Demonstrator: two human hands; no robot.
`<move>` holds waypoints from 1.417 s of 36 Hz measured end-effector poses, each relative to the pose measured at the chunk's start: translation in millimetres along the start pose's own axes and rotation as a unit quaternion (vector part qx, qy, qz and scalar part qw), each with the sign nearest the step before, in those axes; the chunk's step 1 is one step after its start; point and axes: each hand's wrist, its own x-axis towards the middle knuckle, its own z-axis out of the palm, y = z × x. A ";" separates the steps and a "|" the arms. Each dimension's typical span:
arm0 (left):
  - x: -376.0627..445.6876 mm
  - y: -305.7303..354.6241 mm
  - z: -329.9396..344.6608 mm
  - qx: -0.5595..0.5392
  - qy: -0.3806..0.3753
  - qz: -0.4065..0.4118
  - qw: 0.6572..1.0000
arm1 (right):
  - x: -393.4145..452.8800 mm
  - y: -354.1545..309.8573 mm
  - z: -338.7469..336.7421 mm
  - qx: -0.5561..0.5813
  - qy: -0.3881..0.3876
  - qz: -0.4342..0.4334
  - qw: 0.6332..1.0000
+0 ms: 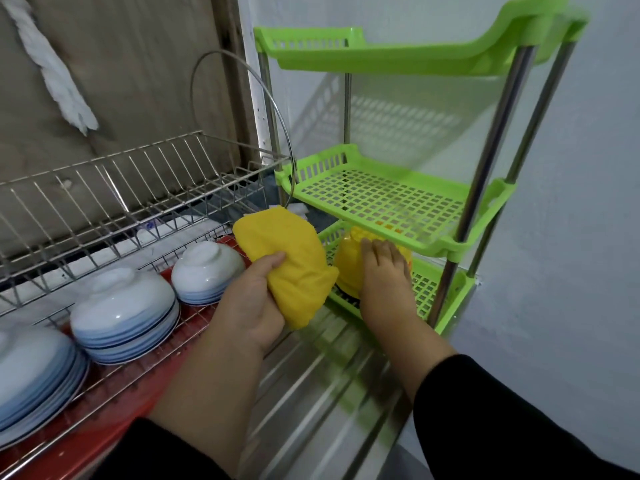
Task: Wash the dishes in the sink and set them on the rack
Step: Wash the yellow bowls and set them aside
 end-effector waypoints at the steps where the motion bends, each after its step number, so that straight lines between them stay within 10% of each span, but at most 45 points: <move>1: -0.6 -0.9 -0.2 -0.007 -0.001 -0.002 1.000 | -0.2 -0.2 0.5 0.003 -0.005 0.001 1.000; 8: -7.9 -4.4 -1.2 -0.031 -0.015 -0.006 0.999 | -1.8 -1.1 6.1 0.028 0.005 -0.050 0.998; 13: -19.9 -7.5 -7.6 -0.036 -0.019 0.010 0.999 | -19.7 -12.3 2.6 0.258 0.051 -0.053 0.963; 20: -45.6 -10.6 -25.5 -0.056 -0.020 0.017 0.998 | -54.0 -46.6 -23.9 0.655 -0.136 0.164 0.725; 41: -220.3 37.5 -151.4 -0.105 -0.016 0.164 0.981 | -180.5 -167.6 -53.5 0.720 -0.258 -0.102 0.636; 47: -276.4 52.4 -186.9 -0.186 -0.022 0.232 0.954 | -224.6 -211.4 -52.6 0.711 -0.402 -0.095 0.569; 51: -311.4 59.6 -213.6 -0.168 -0.017 0.289 0.942 | -247.8 -236.6 -52.4 0.736 -0.355 -0.086 0.570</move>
